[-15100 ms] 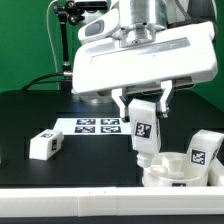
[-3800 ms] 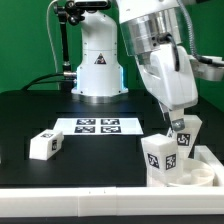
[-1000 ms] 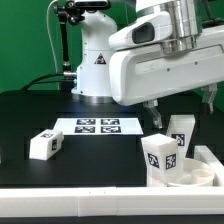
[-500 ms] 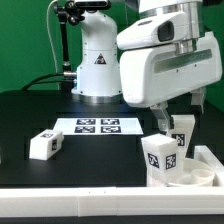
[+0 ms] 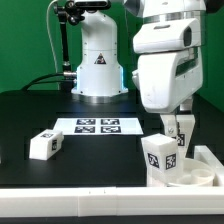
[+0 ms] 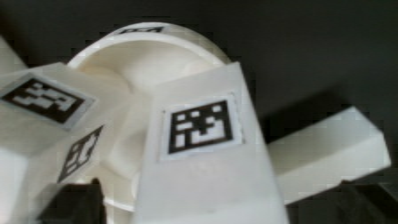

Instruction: Assemble stool

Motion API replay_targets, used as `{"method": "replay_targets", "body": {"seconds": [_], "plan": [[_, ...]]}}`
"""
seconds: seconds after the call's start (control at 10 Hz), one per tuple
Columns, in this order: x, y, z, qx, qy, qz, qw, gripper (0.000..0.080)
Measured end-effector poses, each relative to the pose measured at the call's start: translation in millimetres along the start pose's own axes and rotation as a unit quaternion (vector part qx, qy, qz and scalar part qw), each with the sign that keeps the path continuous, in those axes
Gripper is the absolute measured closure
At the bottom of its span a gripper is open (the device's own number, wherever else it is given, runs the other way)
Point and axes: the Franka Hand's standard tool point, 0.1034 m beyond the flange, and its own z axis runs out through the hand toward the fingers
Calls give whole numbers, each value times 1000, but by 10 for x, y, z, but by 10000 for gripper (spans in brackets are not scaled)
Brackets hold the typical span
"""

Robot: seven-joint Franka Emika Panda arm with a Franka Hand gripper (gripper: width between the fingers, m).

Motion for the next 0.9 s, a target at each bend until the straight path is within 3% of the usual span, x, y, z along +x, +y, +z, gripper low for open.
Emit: {"method": "replay_targets", "body": {"seconds": [0.4, 0.5, 0.6, 0.7, 0.9], "plan": [[-45, 13, 24, -1, -9, -63, 998, 151], [-48, 14, 24, -1, -9, -62, 998, 276], [-49, 15, 24, -1, -9, -62, 998, 276], [-53, 13, 26, 0, -9, -62, 998, 458], [-54, 11, 27, 0, -9, -51, 999, 462]]}}
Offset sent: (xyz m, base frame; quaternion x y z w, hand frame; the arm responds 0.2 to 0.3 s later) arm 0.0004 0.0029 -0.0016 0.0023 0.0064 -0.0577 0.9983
